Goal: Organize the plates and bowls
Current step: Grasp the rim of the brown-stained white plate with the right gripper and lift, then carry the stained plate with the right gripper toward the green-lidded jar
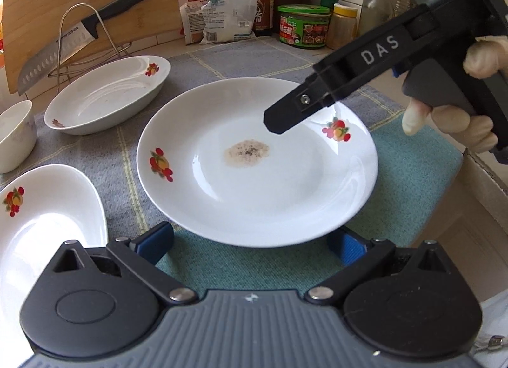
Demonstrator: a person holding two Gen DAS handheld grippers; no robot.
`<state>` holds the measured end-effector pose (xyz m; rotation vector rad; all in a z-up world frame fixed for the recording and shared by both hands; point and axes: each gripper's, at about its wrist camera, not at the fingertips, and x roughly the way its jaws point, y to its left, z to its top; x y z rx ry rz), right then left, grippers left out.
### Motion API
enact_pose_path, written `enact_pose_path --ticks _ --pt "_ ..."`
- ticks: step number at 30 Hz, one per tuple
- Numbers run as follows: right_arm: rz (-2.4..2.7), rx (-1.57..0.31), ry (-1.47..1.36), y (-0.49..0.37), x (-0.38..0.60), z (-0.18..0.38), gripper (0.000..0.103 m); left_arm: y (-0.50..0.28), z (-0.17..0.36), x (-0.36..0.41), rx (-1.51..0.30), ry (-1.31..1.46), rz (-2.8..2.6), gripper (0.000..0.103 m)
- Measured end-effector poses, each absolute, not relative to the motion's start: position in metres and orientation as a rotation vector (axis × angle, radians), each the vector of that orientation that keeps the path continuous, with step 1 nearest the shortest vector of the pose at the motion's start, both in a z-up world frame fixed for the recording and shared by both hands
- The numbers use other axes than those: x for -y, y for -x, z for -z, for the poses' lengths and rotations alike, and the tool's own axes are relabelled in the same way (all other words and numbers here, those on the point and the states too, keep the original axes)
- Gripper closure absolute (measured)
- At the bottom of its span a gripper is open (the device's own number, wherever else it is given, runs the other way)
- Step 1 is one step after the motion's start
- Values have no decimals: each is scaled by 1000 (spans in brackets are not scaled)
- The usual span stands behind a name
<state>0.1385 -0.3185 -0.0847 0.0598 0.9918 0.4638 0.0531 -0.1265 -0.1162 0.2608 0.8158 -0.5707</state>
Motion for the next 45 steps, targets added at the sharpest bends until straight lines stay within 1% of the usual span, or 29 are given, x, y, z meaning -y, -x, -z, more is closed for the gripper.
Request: enact_pose_path --ticks 11,17,23,36,45 --pt "-704 -1035 -57 -178 314 96 0 -57 119 124 -778 -277 621 0" --pt "-760 -1042 -32 -188 313 97 3 -58 118 124 -764 -308 617 0" --pt "-783 -1056 -56 -191 318 96 5 -58 117 126 -752 -342 629 1" --pt "-769 -1048 -31 -188 320 90 5 -60 110 130 -759 -355 643 1" --pt "-715 -1002 -42 -195 356 73 5 -78 100 155 -719 -356 690 1"
